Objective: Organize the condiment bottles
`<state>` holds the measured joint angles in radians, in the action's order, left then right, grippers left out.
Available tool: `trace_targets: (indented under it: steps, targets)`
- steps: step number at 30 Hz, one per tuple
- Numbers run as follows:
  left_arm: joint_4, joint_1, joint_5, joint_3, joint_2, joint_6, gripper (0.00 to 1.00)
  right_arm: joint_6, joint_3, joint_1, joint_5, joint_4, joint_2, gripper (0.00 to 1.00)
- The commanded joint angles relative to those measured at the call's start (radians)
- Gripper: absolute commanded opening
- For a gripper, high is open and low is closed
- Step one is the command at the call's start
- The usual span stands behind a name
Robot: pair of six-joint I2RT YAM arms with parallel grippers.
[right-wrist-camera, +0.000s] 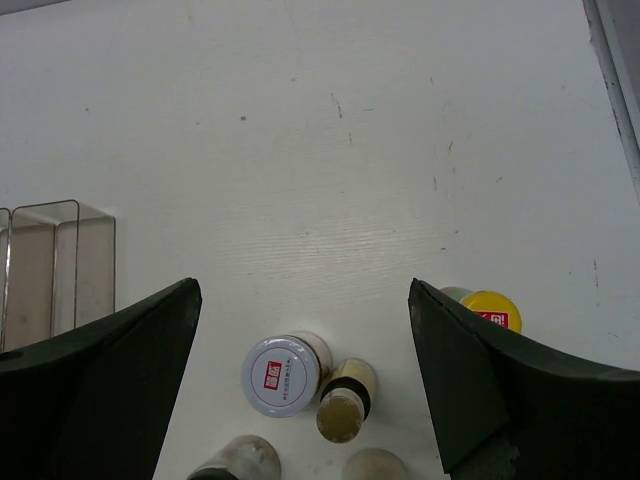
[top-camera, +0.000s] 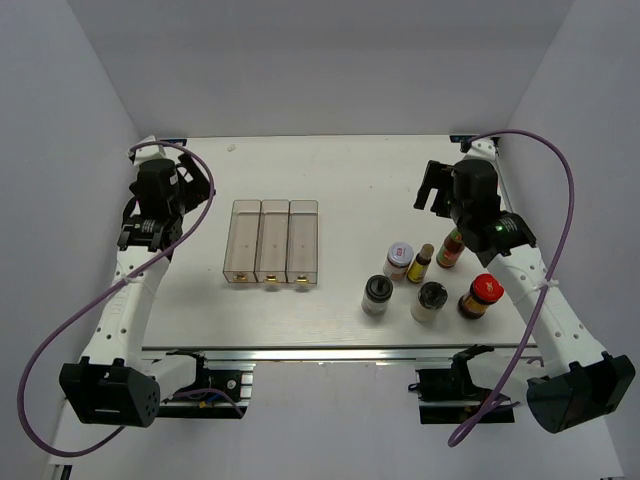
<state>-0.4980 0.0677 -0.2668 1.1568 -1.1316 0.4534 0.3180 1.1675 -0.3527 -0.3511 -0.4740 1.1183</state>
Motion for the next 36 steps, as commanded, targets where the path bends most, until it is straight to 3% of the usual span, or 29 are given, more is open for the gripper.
trace_targets:
  steps: [1,11,22,29,36]
  targets:
    - [-0.011,0.004,-0.006,-0.017,0.024,-0.005,0.98,0.016,0.035,0.004,-0.055,-0.029,0.006,0.89]
    - [0.062,0.004,0.057,-0.071,0.032,-0.061,0.98,0.035,0.055,0.008,-0.235,-0.12,-0.023,0.89]
    - [0.124,0.004,0.135,-0.112,0.01,-0.09,0.98,0.122,-0.051,0.078,-0.246,-0.169,-0.04,0.89]
    - [0.118,0.004,0.13,-0.103,-0.034,-0.093,0.98,0.139,-0.107,0.098,-0.269,-0.106,-0.038,0.89]
    - [0.131,0.003,0.141,-0.109,-0.037,-0.099,0.98,0.081,-0.242,0.104,-0.218,0.145,-0.038,0.89]
